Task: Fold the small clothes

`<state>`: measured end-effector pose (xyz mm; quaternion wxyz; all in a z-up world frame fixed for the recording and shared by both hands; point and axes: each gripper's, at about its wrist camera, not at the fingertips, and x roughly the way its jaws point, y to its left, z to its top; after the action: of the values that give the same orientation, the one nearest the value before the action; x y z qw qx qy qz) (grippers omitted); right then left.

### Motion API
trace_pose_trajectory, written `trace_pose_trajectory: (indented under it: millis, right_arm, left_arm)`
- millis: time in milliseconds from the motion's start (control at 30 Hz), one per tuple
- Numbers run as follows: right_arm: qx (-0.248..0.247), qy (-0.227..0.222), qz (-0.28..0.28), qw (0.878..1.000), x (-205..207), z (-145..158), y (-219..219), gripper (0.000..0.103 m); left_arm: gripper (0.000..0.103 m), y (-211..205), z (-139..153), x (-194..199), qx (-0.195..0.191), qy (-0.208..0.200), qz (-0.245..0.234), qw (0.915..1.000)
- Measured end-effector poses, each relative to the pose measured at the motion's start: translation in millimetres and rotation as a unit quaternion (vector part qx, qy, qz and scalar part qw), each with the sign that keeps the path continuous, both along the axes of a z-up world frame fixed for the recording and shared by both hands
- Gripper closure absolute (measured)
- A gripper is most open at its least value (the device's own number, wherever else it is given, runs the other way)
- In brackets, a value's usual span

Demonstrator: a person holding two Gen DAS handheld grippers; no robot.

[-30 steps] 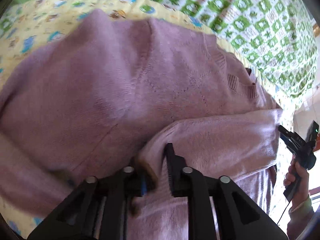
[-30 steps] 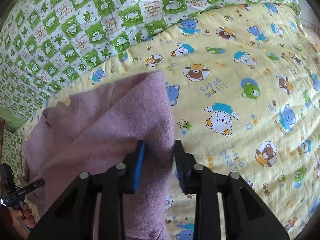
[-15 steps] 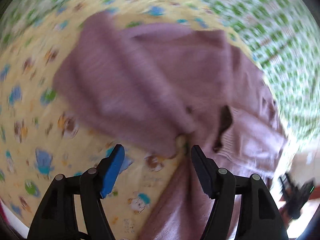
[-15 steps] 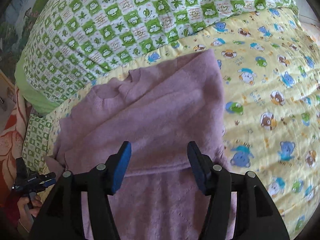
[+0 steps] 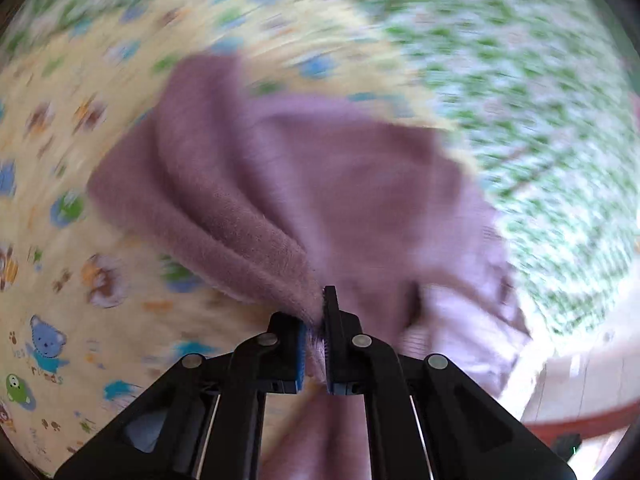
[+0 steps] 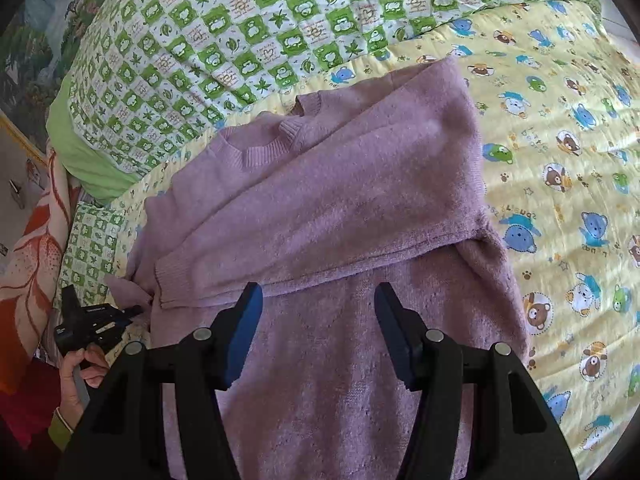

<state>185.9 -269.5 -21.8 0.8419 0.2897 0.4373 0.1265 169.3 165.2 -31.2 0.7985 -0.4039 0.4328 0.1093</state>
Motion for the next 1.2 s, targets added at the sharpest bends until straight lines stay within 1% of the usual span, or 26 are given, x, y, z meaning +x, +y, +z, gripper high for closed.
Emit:
trace_pose_trajectory:
  millis: [67,133,167,233,300,333,400,433,500,533,633,700,733,800,867,900,967,1000,1033,1100,1167,1200]
  right_arm:
    - [0.002,0.000,-0.012,1.000,-3.0,-0.4,-6.2,0.044]
    - [0.006,0.002,-0.023,1.000,-4.5,-2.2,-12.4,0.044]
    - [0.008,0.004,-0.028,1.000,-4.7,-3.6,-15.2,0.044]
    - [0.010,0.008,-0.035,0.999,-4.7,-6.0,-19.0,0.044]
    - [0.012,0.009,-0.039,0.999,-4.2,-7.3,-21.7,0.044]
    - [0.014,0.008,-0.041,0.999,-4.2,-7.2,-22.9,0.044]
    - [0.013,0.004,-0.043,0.999,-4.6,-6.7,-25.3,0.044]
    - [0.011,0.004,-0.045,0.999,-4.9,-6.7,-27.0,0.044]
    - [0.010,0.004,-0.049,0.999,-5.6,-7.6,-30.6,0.044]
    - [0.010,0.005,-0.051,0.999,-5.8,-8.7,-33.0,0.044]
    - [0.011,0.011,-0.060,0.998,-5.9,-12.0,-40.1,0.044]
    - [0.011,0.014,-0.066,0.998,-5.4,-13.2,-43.5,0.044]
    - [0.011,0.014,-0.067,0.998,-4.6,-13.9,-44.7,0.044]
    - [0.013,0.017,-0.068,0.997,-2.0,-15.3,-45.2,0.044]
    - [0.019,0.017,-0.065,0.998,2.3,-16.1,-42.6,0.044]
    - [0.022,0.016,-0.062,0.998,4.4,-16.2,-39.6,0.044]
    - [0.039,0.013,-0.048,0.998,10.0,-16.4,-32.0,0.044]
    - [0.067,0.010,-0.039,0.997,12.8,-17.7,-27.9,0.044]
    - [0.101,0.010,-0.030,0.994,16.1,-20.0,-23.6,0.044]
    - [0.144,0.011,-0.012,0.989,23.0,-22.5,-11.0,0.044]
    - [0.163,0.017,0.004,0.987,32.1,-25.3,5.0,0.044]
    - [0.167,0.021,0.010,0.986,36.2,-26.6,13.3,0.044]
  left_arm:
    - [0.098,-21.4,29.5,10.1,-0.004,-0.040,-0.030,0.9987]
    - [0.098,-54.7,63.2,28.9,-0.014,-0.090,-0.077,0.9929]
    - [0.098,-70.3,74.4,38.8,-0.016,-0.106,-0.095,0.9897]
    - [0.098,-104.4,94.5,59.8,-0.027,-0.138,-0.142,0.9799]
    - [0.098,-142.8,101.5,84.7,-0.039,-0.158,-0.183,0.9695]
    - [0.098,-161.6,100.7,97.9,-0.042,-0.158,-0.200,0.9660]
    - [0.098,-198.3,86.7,124.3,-0.048,-0.152,-0.233,0.9593]
    - [0.098,-209.0,79.8,131.1,-0.046,-0.148,-0.243,0.9576]
    - [0.098,-238.6,54.0,148.4,-0.032,-0.128,-0.265,0.9551]
    - [0.098,-251.7,37.0,157.6,-0.027,-0.111,-0.277,0.9539]
    - [0.098,-275.4,-8.3,172.7,-0.012,-0.064,-0.303,0.9509]
    - [0.098,-277.4,-29.9,168.3,-0.009,-0.039,-0.311,0.9497]
    - [0.098,-275.2,-36.2,165.2,-0.014,-0.031,-0.313,0.9491]
    - [0.094,-268.1,-39.0,152.6,-0.022,-0.030,-0.319,0.9472]
    - [0.081,-256.7,-33.9,138.9,-0.024,-0.026,-0.324,0.9453]
    - [0.071,-250.6,-27.6,133.3,-0.025,-0.026,-0.325,0.9450]
    - [0.063,-232.5,-12.1,112.9,-0.015,-0.037,-0.322,0.9459]
    - [0.059,-221.7,-6.0,100.3,-0.005,-0.039,-0.317,0.9477]
    - [0.058,-210.8,-0.4,89.5,0.008,-0.037,-0.308,0.9506]
    - [0.057,-188.2,6.1,71.0,0.044,-0.030,-0.284,0.9572]
    - [0.053,-163.5,9.2,53.8,0.103,-0.013,-0.255,0.9614]
    - [0.049,-150.6,8.8,47.1,0.135,0.000,-0.234,0.9627]
